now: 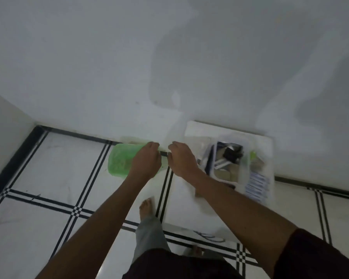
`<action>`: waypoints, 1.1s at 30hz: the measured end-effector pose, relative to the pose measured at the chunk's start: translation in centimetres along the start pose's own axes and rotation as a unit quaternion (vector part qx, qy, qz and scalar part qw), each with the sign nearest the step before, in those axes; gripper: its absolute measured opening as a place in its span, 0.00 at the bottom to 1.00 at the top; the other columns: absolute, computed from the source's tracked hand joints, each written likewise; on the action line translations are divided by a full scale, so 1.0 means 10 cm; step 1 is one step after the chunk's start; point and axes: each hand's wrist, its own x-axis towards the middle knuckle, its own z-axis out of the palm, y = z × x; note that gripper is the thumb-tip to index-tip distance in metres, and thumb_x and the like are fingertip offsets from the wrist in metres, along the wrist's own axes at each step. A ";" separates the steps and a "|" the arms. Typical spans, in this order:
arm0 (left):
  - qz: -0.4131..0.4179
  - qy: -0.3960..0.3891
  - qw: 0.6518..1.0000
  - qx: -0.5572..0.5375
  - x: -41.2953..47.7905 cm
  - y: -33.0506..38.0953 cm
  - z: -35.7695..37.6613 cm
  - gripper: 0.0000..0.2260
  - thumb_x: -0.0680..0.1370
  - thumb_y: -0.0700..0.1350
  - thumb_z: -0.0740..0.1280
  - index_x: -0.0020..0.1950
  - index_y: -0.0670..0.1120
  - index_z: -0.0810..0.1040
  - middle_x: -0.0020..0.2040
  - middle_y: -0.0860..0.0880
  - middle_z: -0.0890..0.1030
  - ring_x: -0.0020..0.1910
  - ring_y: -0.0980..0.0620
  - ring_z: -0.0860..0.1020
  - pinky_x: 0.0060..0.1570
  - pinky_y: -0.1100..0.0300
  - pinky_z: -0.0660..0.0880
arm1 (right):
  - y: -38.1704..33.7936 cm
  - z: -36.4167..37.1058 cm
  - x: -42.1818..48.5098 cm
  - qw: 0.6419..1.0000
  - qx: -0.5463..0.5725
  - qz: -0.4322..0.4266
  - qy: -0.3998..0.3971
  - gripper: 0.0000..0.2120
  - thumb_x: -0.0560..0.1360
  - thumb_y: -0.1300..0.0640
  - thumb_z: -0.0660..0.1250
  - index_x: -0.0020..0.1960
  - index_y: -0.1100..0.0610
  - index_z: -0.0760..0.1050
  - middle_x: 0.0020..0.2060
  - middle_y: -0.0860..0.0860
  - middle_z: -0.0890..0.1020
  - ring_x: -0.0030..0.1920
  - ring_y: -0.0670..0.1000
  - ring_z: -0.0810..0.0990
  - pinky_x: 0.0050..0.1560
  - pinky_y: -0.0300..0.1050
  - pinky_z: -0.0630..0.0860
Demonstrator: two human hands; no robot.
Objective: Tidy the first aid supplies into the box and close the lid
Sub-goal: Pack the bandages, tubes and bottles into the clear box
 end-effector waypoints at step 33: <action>0.093 -0.096 0.989 -0.059 0.06 1.09 0.36 0.14 0.76 0.41 0.66 0.60 0.40 0.76 0.60 0.40 0.79 0.59 0.41 0.75 0.60 0.51 0.70 | 1.66 -1.45 -1.46 0.959 0.035 0.267 0.094 0.23 0.74 0.65 0.63 0.68 0.62 0.66 0.65 0.61 0.72 0.65 0.59 0.70 0.64 0.49 0.68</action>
